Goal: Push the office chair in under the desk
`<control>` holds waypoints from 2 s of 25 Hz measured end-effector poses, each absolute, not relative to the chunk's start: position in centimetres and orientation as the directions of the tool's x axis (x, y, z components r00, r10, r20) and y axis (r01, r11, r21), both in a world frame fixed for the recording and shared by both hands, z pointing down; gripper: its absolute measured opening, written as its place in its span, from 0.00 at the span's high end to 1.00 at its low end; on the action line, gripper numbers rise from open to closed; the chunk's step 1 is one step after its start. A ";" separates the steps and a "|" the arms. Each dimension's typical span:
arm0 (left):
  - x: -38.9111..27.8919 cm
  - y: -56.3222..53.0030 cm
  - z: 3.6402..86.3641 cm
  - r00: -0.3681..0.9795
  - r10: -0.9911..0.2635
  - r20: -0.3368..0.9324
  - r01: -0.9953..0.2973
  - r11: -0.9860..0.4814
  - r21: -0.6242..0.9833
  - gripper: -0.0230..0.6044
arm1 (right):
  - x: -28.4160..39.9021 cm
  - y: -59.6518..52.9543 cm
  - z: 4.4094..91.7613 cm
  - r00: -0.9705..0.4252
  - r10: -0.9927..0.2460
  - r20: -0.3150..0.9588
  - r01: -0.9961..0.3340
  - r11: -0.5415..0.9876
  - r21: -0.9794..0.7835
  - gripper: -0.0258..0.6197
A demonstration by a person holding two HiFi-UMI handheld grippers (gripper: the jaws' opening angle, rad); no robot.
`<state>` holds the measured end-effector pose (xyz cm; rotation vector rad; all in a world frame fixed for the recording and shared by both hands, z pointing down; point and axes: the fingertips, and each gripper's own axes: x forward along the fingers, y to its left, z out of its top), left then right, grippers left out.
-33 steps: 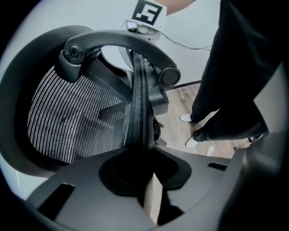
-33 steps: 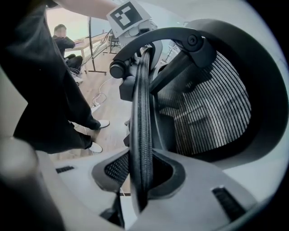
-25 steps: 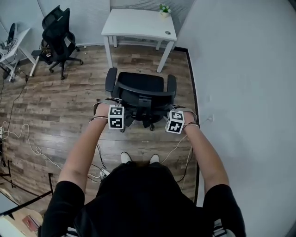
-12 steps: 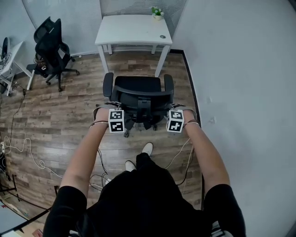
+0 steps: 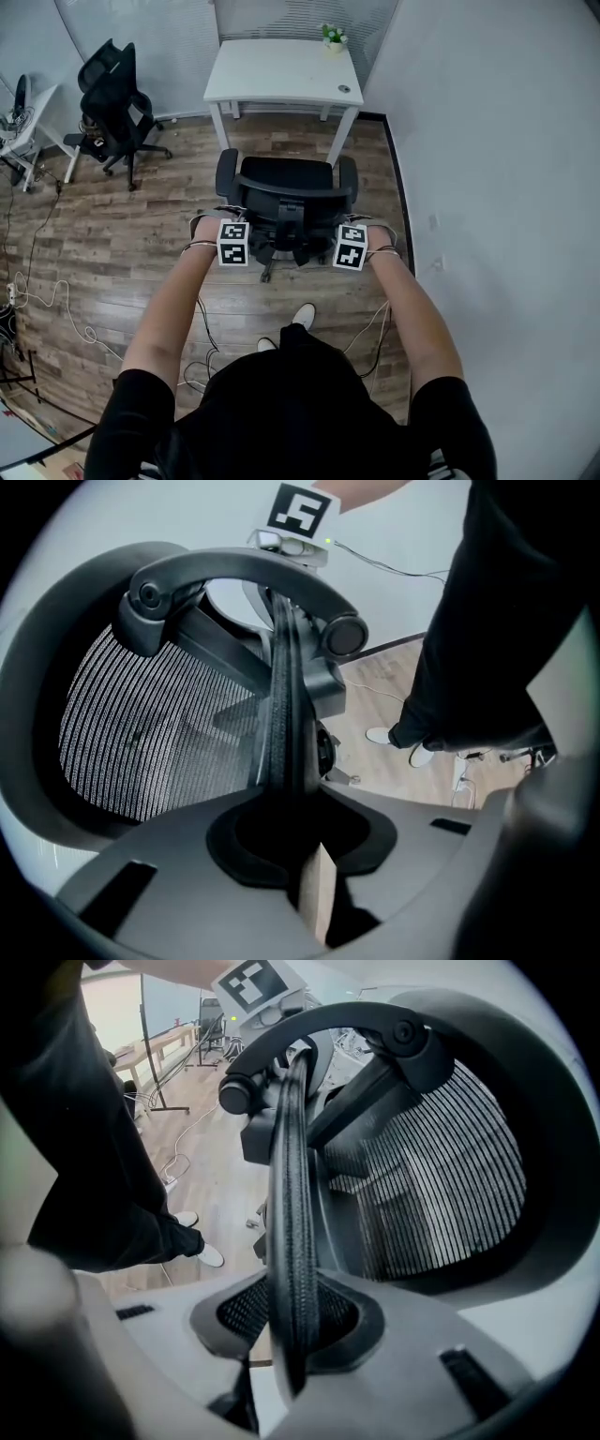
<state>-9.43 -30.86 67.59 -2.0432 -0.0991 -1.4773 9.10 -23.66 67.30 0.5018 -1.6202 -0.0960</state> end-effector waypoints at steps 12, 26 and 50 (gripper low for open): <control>-7.5 -45.3 65.5 0.376 -0.256 0.891 0.388 -0.829 -0.402 0.87 | 11.2 -38.6 65.0 -0.041 -0.321 0.946 -0.245 0.921 0.302 0.81; -6.1 -53.8 64.9 0.356 -0.256 0.899 0.356 -0.852 -0.384 0.87 | 12.9 -47.5 64.2 -0.048 -0.315 0.948 -0.213 0.931 0.298 0.81; -5.2 -56.9 65.7 0.403 -0.292 0.867 0.408 -0.791 -0.456 0.87 | 13.3 -49.7 65.3 -0.012 -0.345 0.939 -0.274 0.904 0.329 0.81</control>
